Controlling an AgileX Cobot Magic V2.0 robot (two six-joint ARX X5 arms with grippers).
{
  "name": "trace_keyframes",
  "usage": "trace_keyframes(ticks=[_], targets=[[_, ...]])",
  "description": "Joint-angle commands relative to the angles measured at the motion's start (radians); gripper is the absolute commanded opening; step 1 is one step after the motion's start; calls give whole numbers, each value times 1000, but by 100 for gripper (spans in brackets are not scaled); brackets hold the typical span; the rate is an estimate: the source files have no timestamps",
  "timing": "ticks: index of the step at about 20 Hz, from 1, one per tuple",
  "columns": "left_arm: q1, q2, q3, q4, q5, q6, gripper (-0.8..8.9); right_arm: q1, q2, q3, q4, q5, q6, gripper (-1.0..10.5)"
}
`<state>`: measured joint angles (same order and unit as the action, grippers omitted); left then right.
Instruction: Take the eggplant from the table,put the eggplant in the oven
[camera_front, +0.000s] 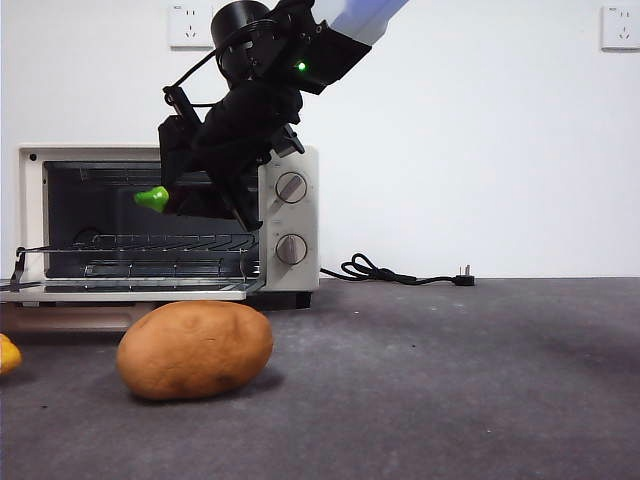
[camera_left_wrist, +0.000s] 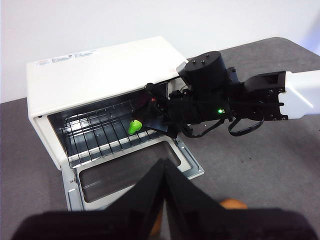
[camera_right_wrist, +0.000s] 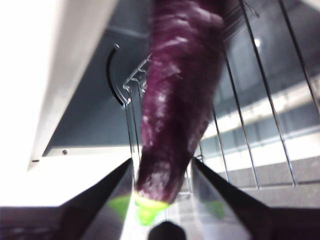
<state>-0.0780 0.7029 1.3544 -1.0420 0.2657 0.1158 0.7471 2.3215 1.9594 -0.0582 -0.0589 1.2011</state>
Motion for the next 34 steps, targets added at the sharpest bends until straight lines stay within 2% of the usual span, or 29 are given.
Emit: trace_keyframes(ticks=[1,19,24,30,34], targets=[[-7,-5,-3,-5,3,16,-5,5,19,2,6,4,-32,326],[-8,-5,-3,-14,2,19,-5,6,15,2,6,-30,-85,324],[-8,-5,-3,-13,2,19,-5,6,3,2,6,-76,-93,324],[-8,-5,-3,-11,2,22,-5,6,-33,11,2,-110,-149,324],[-9,-5,-3,-11,2,23,-5,6,-82,13,-7,-142,-219,323]])
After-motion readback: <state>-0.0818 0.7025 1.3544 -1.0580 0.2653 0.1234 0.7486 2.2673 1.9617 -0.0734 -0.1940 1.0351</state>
